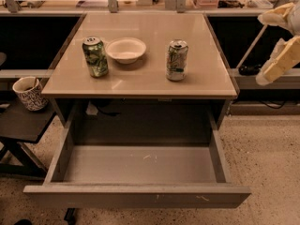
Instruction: Place 7up can into top drawer
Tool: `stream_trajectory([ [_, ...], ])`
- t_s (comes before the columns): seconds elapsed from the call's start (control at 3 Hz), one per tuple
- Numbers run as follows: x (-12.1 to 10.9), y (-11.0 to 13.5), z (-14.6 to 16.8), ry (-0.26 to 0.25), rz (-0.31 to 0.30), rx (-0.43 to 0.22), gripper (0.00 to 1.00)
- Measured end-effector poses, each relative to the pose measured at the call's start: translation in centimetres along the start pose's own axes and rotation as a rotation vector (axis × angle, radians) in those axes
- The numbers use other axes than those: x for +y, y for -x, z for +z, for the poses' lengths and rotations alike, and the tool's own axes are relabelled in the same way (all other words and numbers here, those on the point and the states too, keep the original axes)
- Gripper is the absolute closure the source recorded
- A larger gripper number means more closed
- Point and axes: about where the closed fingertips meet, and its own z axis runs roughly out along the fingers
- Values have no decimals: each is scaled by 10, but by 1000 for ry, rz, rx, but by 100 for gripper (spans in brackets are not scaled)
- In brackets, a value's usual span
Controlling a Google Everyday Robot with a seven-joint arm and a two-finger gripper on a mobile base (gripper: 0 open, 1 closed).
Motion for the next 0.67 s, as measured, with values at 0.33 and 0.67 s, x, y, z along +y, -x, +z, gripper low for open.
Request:
stream_trajectory([
  [0.33, 0, 4, 4, 12, 6, -30, 0],
  [0.67, -8, -5, 15, 21, 33, -112, 0],
])
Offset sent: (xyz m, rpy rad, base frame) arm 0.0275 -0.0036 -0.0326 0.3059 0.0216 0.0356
